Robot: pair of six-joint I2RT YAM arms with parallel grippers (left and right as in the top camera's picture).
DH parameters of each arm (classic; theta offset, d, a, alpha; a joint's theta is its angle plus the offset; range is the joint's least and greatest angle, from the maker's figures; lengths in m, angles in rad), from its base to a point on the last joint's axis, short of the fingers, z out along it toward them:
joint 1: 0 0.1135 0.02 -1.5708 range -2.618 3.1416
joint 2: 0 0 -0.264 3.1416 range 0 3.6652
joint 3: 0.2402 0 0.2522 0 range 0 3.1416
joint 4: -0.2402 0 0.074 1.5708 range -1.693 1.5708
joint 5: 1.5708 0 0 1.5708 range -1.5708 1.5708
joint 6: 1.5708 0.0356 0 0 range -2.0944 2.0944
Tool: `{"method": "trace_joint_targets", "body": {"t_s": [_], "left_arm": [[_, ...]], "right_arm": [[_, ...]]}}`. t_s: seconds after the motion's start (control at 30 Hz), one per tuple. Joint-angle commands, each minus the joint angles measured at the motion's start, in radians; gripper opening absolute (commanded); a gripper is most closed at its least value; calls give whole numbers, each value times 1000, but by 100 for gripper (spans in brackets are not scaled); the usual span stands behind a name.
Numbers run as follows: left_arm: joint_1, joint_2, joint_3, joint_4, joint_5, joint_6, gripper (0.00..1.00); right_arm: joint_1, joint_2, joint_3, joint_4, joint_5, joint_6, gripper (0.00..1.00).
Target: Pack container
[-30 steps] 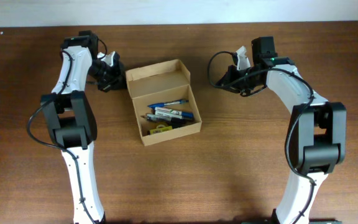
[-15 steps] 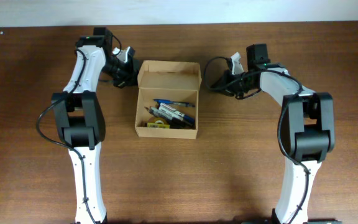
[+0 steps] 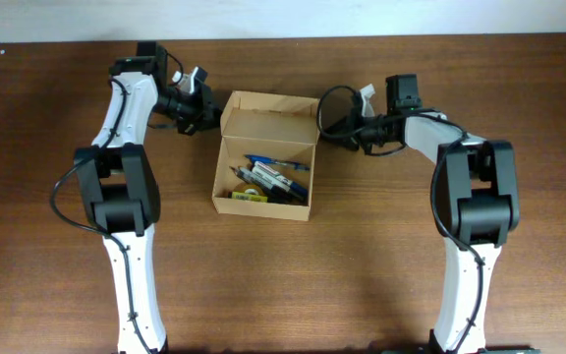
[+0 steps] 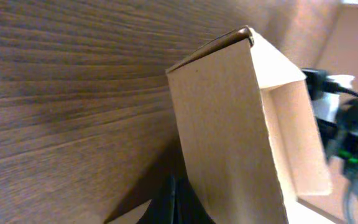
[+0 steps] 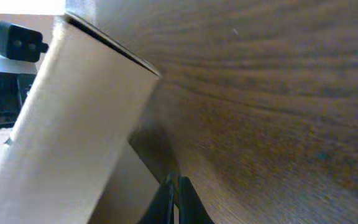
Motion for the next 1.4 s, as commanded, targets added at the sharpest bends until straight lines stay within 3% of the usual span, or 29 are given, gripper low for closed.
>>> {"method": "trace_joint_targets", "body": {"t_s": [0.0, 0.53, 0.97, 1.37], "left_arm": [[0, 45, -11, -4, 101, -8, 2], [0, 84, 13, 37, 273, 3, 2], [-6, 73, 335, -103, 213, 27, 2], [-9, 72, 397, -245, 220, 139, 2]], "right_arm": [[3, 14, 3, 38, -77, 16, 4], [5, 6, 3, 345, -281, 111, 4], [27, -68, 62, 341, -265, 110, 4], [56, -146, 136, 264, -277, 102, 4]]}}
